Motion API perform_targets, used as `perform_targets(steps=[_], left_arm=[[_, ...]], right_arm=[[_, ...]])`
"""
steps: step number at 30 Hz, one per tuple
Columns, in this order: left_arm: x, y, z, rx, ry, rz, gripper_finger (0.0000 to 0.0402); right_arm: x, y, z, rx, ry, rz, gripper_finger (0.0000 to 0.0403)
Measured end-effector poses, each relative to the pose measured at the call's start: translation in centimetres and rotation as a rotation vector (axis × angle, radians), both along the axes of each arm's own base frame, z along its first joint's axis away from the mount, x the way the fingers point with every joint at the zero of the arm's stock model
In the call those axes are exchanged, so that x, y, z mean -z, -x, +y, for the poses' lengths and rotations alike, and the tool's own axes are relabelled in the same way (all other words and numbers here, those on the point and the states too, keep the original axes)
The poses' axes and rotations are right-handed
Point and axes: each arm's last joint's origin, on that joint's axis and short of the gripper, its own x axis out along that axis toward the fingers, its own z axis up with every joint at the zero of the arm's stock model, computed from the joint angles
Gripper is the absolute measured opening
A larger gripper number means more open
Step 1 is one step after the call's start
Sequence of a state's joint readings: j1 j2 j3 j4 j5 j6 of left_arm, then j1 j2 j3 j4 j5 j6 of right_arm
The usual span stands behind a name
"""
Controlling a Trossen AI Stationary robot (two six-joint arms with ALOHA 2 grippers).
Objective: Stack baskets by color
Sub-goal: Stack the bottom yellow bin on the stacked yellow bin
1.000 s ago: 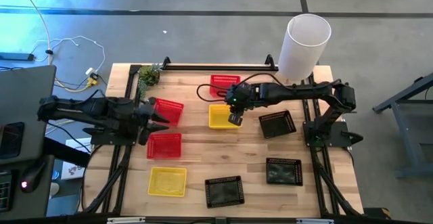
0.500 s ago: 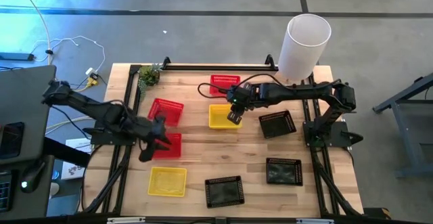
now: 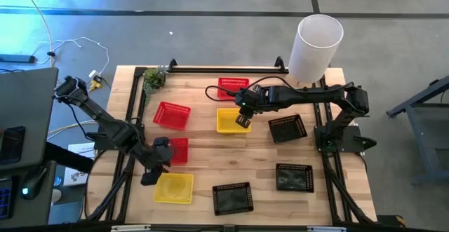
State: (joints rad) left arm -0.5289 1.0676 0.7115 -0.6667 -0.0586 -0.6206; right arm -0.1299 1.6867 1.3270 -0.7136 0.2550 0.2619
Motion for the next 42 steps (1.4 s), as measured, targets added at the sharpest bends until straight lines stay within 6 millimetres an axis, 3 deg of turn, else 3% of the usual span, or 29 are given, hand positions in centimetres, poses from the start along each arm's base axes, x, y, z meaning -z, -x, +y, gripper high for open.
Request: perform_targets(steps=[11,27,31,37,42], left_arm=[[2.7,-0.7,-1.7,-0.012,-0.084,0.128,0.0108],[5.8,-1.7,-2.5,-0.052,-0.144,0.263,0.0105],[6.3,-2.0,-2.6,-0.052,-0.151,0.275,0.008],[6.5,-2.1,-2.8,-0.073,-0.131,0.279,0.0011],[6.2,-2.6,-3.0,-0.083,-0.099,0.221,0.0007]], right_arm=[[0.0,0.0,0.0,0.003,-0.002,0.001,0.0114],[0.0,0.1,0.0,0.008,-0.005,0.005,0.0114],[0.1,0.1,0.0,0.007,-0.006,0.009,0.0114],[0.1,0.1,0.0,0.021,-0.015,0.009,0.0114],[0.1,0.2,0.1,-0.019,0.003,0.029,0.0114]])
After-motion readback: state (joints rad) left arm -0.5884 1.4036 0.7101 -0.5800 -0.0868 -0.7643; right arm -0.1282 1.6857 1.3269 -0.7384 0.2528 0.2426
